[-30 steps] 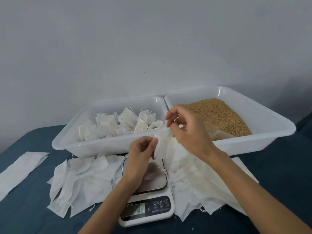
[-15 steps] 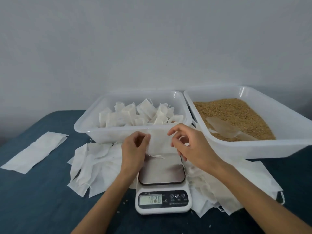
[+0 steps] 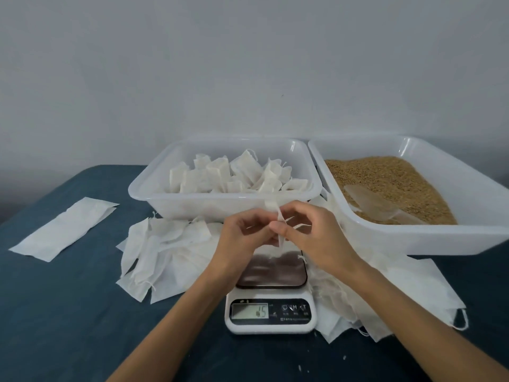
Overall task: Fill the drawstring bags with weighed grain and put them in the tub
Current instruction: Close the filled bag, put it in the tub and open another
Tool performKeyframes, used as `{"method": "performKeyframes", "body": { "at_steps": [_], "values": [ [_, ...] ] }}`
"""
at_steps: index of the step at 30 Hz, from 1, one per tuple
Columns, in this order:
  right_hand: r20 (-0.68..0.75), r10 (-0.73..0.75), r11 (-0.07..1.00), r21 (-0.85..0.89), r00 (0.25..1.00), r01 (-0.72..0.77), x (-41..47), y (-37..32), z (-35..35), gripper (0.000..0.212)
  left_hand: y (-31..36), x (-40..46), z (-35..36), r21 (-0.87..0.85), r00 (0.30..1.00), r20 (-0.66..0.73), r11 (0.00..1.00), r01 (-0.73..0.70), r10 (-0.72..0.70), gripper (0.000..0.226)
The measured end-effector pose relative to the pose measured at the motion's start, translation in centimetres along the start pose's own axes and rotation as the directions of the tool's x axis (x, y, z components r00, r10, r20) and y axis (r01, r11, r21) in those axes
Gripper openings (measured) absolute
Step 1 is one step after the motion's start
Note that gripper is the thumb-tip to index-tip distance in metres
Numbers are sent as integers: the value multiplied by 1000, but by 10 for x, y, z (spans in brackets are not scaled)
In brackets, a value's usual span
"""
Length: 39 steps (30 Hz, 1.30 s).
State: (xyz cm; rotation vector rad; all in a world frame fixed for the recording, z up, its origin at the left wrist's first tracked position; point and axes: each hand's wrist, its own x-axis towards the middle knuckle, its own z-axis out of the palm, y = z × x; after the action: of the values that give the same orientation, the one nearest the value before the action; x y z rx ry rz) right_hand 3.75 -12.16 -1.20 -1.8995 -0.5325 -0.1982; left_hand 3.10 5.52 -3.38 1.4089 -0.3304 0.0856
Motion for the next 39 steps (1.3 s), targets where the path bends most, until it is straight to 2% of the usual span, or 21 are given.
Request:
{"method": "performKeyframes", "body": {
  "at_steps": [3,7,12,16,19,21,25,28,31,33,39],
  "values": [
    [-28,-26,1000,10,999,26,1,1,1,9,-2,0,-1,2,998,-57,1000,-3,3,8],
    [-132,-3,995,97,991,15,1,-4,-4,10,-1,5,-9,-70,988,-149,997,30,-40,8],
    [-159,-129,991,-66,979,120,0,-3,-9,17,0,7,-13,-98,981,-185,995,33,-51,12],
    [-97,-60,981,176,994,76,4,-4,-14,16,0,8,-11,-70,953,-291,996,64,-81,11],
    [-83,-20,953,300,996,44,6,-3,-15,20,2,8,-9,-75,969,-171,983,166,-177,27],
    [-75,-6,943,330,997,30,6,-1,-14,21,1,6,-8,-129,975,-76,972,198,-208,29],
    [-127,10,963,269,992,25,7,1,-12,10,-1,4,-12,-94,979,-149,988,124,-137,12],
    [-118,62,988,146,991,-45,6,3,-13,30,0,6,-16,-81,976,-200,995,65,-80,13],
    [-136,45,999,-5,990,-46,5,5,-11,13,2,6,-15,-47,978,-195,997,67,-75,8],
    [-145,23,999,-19,989,-26,4,5,-9,7,2,5,-12,-20,975,-204,996,85,-88,12],
    [-174,-50,996,-78,983,37,2,3,-6,7,1,4,-9,31,976,-195,994,103,-96,33]
  ]
}}
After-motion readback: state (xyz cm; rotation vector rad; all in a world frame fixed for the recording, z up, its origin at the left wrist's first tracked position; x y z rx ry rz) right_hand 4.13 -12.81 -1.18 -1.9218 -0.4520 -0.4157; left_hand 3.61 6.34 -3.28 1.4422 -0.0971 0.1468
